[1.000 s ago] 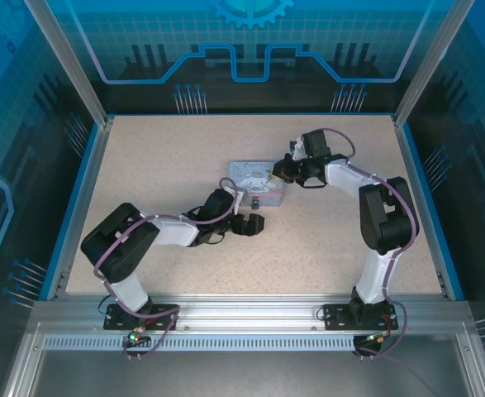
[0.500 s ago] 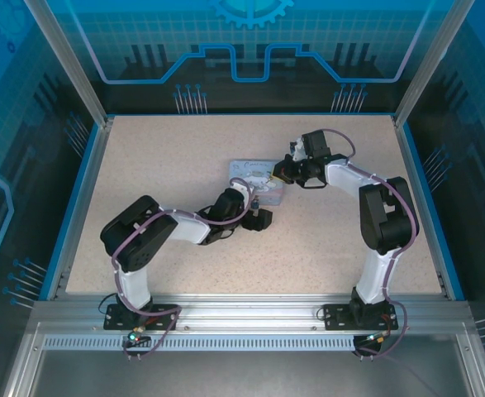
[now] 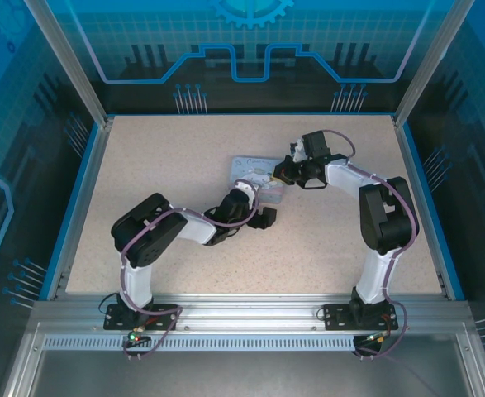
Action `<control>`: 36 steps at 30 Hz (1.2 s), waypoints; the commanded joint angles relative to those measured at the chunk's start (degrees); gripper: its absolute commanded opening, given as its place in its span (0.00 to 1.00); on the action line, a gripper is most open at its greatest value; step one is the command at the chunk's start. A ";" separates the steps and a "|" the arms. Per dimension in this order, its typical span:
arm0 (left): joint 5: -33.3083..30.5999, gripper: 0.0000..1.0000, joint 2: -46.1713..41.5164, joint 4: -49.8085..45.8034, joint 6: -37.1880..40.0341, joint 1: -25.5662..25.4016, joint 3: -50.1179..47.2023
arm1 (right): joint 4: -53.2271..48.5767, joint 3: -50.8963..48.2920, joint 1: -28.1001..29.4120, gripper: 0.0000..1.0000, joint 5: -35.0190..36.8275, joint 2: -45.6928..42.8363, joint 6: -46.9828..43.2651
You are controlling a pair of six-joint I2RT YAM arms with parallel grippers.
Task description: Unlock a padlock with a key
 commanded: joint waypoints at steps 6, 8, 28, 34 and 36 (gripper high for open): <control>4.37 0.99 1.99 5.49 -3.36 -0.54 2.45 | -2.09 -0.09 0.06 0.00 0.50 -0.52 -1.38; 5.32 0.99 2.08 6.03 -4.04 -0.50 2.61 | -2.20 -0.09 0.05 0.00 0.67 -0.49 -1.46; 6.87 0.97 5.93 16.65 -16.01 1.49 0.27 | -2.16 -0.27 0.00 0.00 0.37 -0.20 -1.92; 6.67 0.86 6.25 18.60 -17.27 1.35 -0.45 | -2.08 -0.18 -0.10 0.00 0.28 -0.11 -1.94; 6.25 0.82 6.54 19.22 -18.00 1.42 -0.85 | -2.08 -0.20 -0.04 0.00 0.13 -0.05 -1.92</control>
